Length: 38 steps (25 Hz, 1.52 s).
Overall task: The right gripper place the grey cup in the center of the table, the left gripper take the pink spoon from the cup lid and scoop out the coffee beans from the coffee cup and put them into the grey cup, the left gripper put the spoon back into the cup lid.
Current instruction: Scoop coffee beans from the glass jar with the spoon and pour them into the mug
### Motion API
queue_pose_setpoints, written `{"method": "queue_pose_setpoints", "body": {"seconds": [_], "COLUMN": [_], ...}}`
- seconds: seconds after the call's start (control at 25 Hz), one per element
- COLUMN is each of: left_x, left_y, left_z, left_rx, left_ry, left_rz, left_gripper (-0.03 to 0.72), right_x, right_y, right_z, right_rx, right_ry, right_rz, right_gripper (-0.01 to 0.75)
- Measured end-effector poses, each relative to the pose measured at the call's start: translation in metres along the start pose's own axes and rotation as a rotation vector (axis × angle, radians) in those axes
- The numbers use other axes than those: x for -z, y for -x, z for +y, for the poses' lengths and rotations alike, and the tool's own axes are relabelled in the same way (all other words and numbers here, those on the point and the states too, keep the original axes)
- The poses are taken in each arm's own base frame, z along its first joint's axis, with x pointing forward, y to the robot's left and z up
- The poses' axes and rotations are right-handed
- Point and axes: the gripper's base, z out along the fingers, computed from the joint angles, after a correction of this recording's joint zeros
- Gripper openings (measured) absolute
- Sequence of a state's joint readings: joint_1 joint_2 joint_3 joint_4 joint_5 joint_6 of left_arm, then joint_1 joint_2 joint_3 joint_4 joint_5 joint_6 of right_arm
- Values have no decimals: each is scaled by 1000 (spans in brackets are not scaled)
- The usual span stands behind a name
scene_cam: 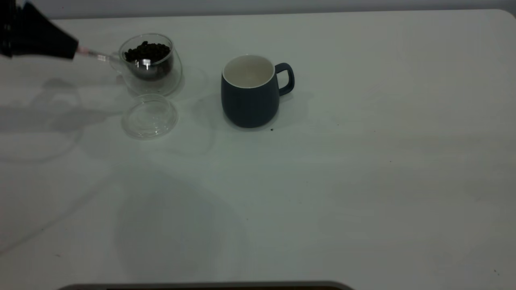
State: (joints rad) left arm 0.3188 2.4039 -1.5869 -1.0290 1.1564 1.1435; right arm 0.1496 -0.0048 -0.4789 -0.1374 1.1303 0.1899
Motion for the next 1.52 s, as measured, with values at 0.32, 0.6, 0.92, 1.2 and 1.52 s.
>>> {"method": "queue_pose_setpoints", "body": {"seconds": [0.32, 0.6, 0.92, 1.2, 1.52], "left_x": [18, 11, -15, -22, -22], "left_y": [34, 35, 26, 32, 33], "left_z": [-8, 2, 22, 20, 21], "left_rx": [-4, 19, 57, 1, -82], "left_ry": [36, 74, 85, 102, 118], "left_rz": [-101, -114, -92, -130, -128], "left_gripper": [126, 126, 126, 126, 126], "right_x": [0, 0, 0, 0, 0], "right_y": [0, 0, 0, 0, 0], "right_z": [0, 0, 0, 0, 0], "right_rx": [0, 0, 0, 0, 0], "right_ry": [0, 0, 0, 0, 0], "right_rz": [0, 0, 0, 0, 0], "right_gripper": [372, 372, 372, 372, 372]}}
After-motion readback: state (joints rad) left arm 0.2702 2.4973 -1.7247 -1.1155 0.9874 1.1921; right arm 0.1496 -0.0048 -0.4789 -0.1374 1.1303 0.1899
